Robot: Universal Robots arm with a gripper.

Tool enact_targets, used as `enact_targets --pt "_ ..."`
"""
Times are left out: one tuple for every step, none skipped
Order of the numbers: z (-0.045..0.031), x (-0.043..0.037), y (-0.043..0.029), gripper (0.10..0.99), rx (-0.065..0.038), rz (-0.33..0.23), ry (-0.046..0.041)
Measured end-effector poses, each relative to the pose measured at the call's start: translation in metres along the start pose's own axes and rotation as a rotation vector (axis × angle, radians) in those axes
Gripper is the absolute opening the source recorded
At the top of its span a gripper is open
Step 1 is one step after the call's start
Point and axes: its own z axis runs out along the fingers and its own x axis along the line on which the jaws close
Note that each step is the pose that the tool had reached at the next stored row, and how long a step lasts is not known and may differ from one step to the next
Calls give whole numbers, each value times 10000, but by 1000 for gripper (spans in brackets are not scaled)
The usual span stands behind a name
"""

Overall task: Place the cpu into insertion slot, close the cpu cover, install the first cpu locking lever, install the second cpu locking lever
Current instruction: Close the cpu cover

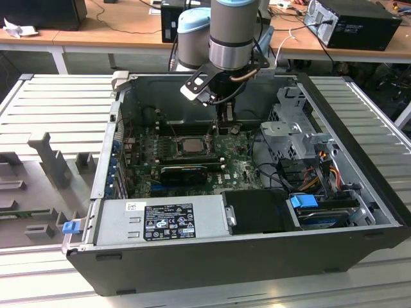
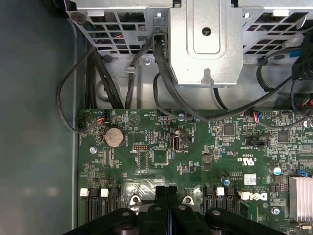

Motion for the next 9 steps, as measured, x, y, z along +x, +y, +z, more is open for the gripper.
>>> enact_targets --pt "0 0 -8 106 0 0 0" --pt "-1 0 -19 106 1 1 0" --pt "-1 0 -26 106 0 0 0" --pt "-2 0 -33 106 0 0 0" --pt "-2 0 -40 106 0 0 0" --pt "-2 0 -45 106 0 0 0" --pt "-3 0 -51 106 0 0 0" --pt "-3 0 -61 106 1 0 0" --pt "-4 0 -67 106 2 0 0"
